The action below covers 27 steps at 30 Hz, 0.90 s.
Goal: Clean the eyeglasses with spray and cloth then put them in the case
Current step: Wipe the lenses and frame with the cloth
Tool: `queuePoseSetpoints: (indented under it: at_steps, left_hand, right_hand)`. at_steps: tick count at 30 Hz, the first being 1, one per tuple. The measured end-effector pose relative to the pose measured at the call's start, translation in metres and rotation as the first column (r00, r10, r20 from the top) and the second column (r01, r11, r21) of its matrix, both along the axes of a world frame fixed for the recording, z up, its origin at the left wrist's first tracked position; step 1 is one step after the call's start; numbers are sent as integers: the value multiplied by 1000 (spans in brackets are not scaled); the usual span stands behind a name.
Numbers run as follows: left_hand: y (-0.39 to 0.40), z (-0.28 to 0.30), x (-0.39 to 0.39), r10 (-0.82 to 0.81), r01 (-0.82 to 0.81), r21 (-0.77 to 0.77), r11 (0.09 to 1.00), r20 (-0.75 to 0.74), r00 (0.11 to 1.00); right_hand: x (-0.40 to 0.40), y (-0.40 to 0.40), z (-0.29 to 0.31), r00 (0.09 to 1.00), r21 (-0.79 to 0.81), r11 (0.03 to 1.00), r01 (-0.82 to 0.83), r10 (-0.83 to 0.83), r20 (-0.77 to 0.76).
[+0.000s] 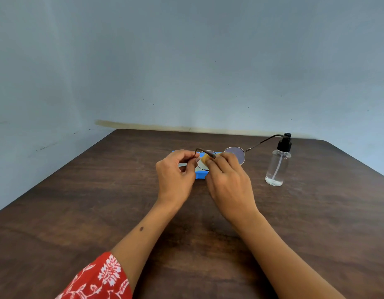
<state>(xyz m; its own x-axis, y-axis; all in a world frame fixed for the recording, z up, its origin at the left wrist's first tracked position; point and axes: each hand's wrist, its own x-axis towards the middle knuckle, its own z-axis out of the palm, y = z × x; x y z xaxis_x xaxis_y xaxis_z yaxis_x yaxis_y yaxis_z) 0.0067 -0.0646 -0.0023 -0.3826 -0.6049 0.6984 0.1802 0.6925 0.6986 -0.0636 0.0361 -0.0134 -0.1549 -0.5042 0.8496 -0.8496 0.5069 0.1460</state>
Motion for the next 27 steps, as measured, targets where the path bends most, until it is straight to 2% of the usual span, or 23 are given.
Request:
queuePoseSetpoints:
  at_steps: [4, 8, 10, 14, 16, 21, 23, 27]
  left_hand:
    - [6, 1, -1, -14, 13, -40, 999, -7, 1000]
    - [3, -1, -1, 12, -12, -34, 999, -3, 1000]
    - [2, -2, -1, 17, -16, -33, 999, 7, 1000]
    - [6, 0, 0, -15, 15, -31, 999, 3, 1000]
    - [8, 1, 0, -21, 22, -38, 999, 9, 1000]
    - [1, -2, -1, 16, -16, -20, 1000, -8, 1000]
    - [-1, -2, -1, 22, -22, -22, 1000, -5, 1000]
    - [1, 0, -1, 0, 0, -19, 1000, 8, 1000]
  right_hand:
    - [-2, -1, 2, 998, -23, 998, 51, -51, 31]
    - [4, 1, 3, 992, -24, 994, -108, 110, 65]
    - [5, 3, 3, 989, -26, 991, -129, 130, 74]
    - [-3, 1, 3, 999, -12, 999, 41, -41, 30]
    - [-5, 1, 3, 997, -16, 997, 74, -74, 36]
    - [8, 1, 4, 987, -20, 988, -151, 152, 46]
    - [9, 0, 3, 983, 5, 983, -182, 182, 39]
    - [-1, -2, 2, 999, -17, 1000, -12, 13, 53]
